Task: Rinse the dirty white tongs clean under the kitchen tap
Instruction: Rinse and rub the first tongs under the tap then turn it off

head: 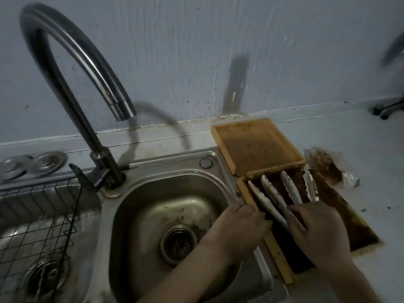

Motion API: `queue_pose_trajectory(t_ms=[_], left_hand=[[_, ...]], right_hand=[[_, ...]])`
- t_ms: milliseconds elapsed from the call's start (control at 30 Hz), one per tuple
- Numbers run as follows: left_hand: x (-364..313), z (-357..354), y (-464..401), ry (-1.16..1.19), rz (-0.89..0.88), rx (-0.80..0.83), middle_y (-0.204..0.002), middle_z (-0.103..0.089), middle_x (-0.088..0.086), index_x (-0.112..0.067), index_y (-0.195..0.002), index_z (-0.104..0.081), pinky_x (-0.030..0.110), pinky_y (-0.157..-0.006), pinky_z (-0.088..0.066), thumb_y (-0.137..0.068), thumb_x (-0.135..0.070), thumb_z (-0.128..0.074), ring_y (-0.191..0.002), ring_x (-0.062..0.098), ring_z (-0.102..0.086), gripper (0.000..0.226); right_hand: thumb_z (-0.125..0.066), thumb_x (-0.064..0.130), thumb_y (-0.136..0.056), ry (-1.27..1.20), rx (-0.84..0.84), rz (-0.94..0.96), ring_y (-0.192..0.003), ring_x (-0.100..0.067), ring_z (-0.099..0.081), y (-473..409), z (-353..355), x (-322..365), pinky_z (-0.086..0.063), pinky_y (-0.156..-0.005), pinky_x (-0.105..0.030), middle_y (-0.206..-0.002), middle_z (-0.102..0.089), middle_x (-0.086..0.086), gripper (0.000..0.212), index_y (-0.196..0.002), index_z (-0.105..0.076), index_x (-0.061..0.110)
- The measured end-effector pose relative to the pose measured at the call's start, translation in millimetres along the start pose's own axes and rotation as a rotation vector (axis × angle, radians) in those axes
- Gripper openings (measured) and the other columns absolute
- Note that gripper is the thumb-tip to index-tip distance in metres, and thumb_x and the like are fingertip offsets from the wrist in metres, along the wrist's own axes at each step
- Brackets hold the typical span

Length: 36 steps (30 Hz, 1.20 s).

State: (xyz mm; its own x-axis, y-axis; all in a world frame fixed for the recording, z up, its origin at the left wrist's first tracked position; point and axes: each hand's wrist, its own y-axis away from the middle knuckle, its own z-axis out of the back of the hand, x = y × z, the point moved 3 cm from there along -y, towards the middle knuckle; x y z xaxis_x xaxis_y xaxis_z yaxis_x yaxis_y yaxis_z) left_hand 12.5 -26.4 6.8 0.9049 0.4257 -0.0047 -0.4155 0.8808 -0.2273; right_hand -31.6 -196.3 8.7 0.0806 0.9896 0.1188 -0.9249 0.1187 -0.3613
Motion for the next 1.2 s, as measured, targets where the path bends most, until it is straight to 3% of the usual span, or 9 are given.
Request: queue_pose_trajectory(t_ms=[133,267,367,567,733,933,1033,1100,1200], left_hand=[[-6.1,-8.9,-8.2,0.031,-0.033,0.054,-0.103,-0.068,-0.004,-0.021,-0.108,-0.063,0.040,-0.091,-0.047,-0.087,-0.019,-0.049,-0.099,0.019,-0.061,0.025],[-6.7,-5.6,-8.0,0.020,-0.028,0.021,-0.095,-0.070,-0.009,-0.024,-0.098,-0.069,0.037,-0.094,-0.047,-0.084,-0.021,-0.054,-0.096,0.014,-0.063,0.020],[-5.3,-3.0,-5.3,0.051,-0.010,0.013,-0.091,-0.071,-0.012,-0.026,-0.093,-0.071,0.034,-0.090,-0.047,-0.080,-0.023,-0.058,-0.092,0.011,-0.064,0.018],[0.8,-6.9,-2.3,0.004,0.020,0.028,-0.103,-0.071,-0.011,-0.026,-0.103,-0.069,0.039,-0.096,-0.043,-0.079,-0.018,-0.062,-0.107,0.014,-0.062,0.026],[9.8,13.7,0.0,0.010,0.046,-0.012,-0.098,-0.072,-0.011,-0.027,-0.102,-0.069,0.041,-0.092,-0.047,-0.071,-0.020,-0.068,-0.100,0.013,-0.065,0.032],[29.1,43.7,18.8,0.002,0.166,-0.094,-0.101,-0.072,-0.006,-0.026,-0.107,-0.067,0.042,-0.093,-0.045,-0.077,-0.019,-0.062,-0.101,0.019,-0.065,0.032],[43.3,55.2,38.5,0.018,0.263,-0.135,-0.107,-0.070,-0.007,-0.029,-0.113,-0.063,0.041,-0.098,-0.043,-0.082,-0.024,-0.056,-0.107,0.017,-0.062,0.032],[52.5,61.4,55.0,0.037,0.340,-0.161,-0.116,-0.067,-0.009,-0.030,-0.118,-0.060,0.038,-0.105,-0.037,-0.088,-0.028,-0.047,-0.115,0.014,-0.057,0.034],[65.6,74.0,86.9,0.045,0.478,-0.269,-0.114,-0.068,-0.012,-0.031,-0.116,-0.063,0.033,-0.099,-0.038,-0.087,-0.032,-0.042,-0.112,0.011,-0.059,0.036]], right_hand=[[-0.055,0.055,-0.080,0.205,0.263,-0.146,-0.084,-0.010,-0.058,0.3,-12.5,1.1,-0.045,-0.071,-0.026,-0.086,-0.065,0.009,0.032,-0.090,-0.070,0.029],[-0.047,0.050,-0.087,0.244,0.331,-0.157,-0.104,-0.009,-0.052,-0.7,-14.3,5.4,-0.041,-0.089,-0.026,-0.107,-0.060,0.010,0.032,-0.107,-0.062,0.031],[-0.051,0.043,-0.088,0.187,0.320,-0.197,-0.103,-0.012,-0.053,-1.3,-10.9,9.0,-0.042,-0.089,-0.029,-0.104,-0.060,0.007,0.024,-0.103,-0.062,0.026],[-0.074,0.023,-0.072,0.172,0.160,-0.166,-0.072,-0.022,-0.060,-1.2,2.6,4.3,-0.051,-0.060,-0.037,-0.074,-0.063,-0.003,0.013,-0.074,-0.066,0.013],[-0.066,0.025,-0.079,0.161,0.020,-0.072,-0.080,-0.024,-0.057,-14.0,20.3,7.2,-0.043,-0.068,-0.032,-0.084,-0.064,-0.008,0.016,-0.081,-0.068,0.009],[-0.072,0.018,-0.075,-0.087,-0.119,-0.093,-0.106,-0.036,-0.050,-25.1,50.5,48.9,-0.039,-0.076,-0.031,-0.115,-0.053,-0.022,0.020,-0.089,-0.068,0.006],[-0.065,0.020,-0.082,-0.340,-0.093,-0.094,-0.108,-0.014,-0.041,-29.3,57.1,77.9,-0.040,-0.080,-0.017,-0.132,-0.040,-0.017,0.020,-0.098,-0.063,0.008],[-0.058,0.031,-0.087,-0.493,0.005,-0.139,-0.101,-0.008,-0.043,-34.0,44.6,92.4,-0.040,-0.064,-0.009,-0.131,-0.041,-0.012,0.024,-0.102,-0.057,0.013],[-0.042,0.066,-0.080,-0.688,0.096,-0.181,-0.083,-0.021,-0.062,-41.3,15.9,114.9,-0.052,-0.062,-0.026,-0.101,-0.059,-0.010,0.042,-0.092,-0.053,0.027]])
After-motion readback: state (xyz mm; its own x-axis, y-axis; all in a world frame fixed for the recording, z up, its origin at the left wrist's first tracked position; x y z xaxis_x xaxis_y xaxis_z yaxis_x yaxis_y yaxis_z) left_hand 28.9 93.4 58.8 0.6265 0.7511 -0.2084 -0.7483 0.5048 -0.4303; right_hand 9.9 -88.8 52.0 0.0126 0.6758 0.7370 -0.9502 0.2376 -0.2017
